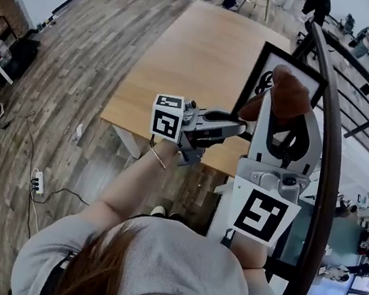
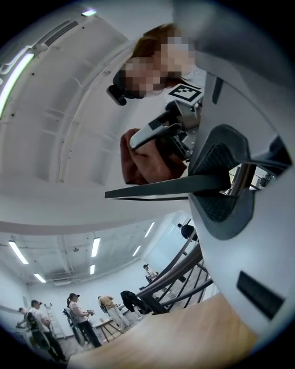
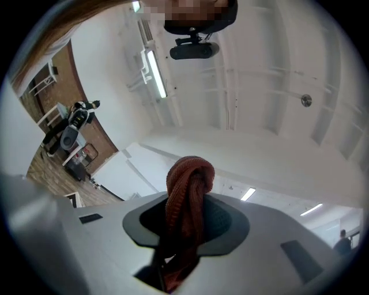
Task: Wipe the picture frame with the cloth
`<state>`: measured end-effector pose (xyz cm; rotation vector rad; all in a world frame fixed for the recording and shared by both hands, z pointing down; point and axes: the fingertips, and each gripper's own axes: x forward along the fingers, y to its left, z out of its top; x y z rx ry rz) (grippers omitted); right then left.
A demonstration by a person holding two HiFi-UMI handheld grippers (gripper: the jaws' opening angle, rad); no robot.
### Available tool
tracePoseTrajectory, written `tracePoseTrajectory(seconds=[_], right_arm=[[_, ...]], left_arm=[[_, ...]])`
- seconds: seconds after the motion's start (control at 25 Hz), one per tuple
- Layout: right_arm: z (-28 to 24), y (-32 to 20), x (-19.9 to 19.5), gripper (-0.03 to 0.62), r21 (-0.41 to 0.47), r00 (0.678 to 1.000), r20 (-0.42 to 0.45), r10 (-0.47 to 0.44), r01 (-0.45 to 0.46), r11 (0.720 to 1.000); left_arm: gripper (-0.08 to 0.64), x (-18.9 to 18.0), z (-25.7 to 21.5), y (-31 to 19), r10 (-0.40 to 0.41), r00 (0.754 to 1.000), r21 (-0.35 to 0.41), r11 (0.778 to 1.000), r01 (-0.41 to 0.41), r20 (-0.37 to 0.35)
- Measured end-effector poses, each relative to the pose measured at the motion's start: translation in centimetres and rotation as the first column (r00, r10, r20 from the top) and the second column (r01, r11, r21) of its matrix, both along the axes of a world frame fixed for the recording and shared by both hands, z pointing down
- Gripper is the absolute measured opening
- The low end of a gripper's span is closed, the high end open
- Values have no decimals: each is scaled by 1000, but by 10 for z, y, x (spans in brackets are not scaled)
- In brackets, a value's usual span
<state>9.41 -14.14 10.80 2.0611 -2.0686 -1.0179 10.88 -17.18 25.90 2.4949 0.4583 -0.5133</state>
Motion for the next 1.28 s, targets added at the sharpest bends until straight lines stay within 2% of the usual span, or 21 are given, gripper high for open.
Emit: tracePoseTrajectory(seconds=[0.16,0.28,0.44,0.6,0.8,1.04,1.28], right_arm=[[-26,-8,6,133,47,981,-163,107,-100,994],[-41,-25,12,133,50,960,-230,160,-153,987],[-49,-45,6,133,43,942,-291,167,-161,986],[-34,-57,-2,133,2,948,-293,125,-130,992],[-7,-53,-11,133,-65,966,-250,60,-78,995],[22,-45,-21,133,-154,976,-219,-9,-26,988],[40,-35,-25,133,-205,974,-223,-43,-3,979]], left_arm=[[54,6,-1,14,17,1000,17,1000,-17,17],[54,6,-2,18,17,1000,10,1000,-17,10],[55,8,-1,22,9,1000,28,1000,-10,24],[55,7,-4,27,20,1000,41,999,-21,14],[55,4,-7,28,24,1000,28,999,-24,2],[55,-4,-16,20,16,999,-15,1000,-17,-42],[55,-4,-17,17,6,999,-3,1000,-6,-46]])
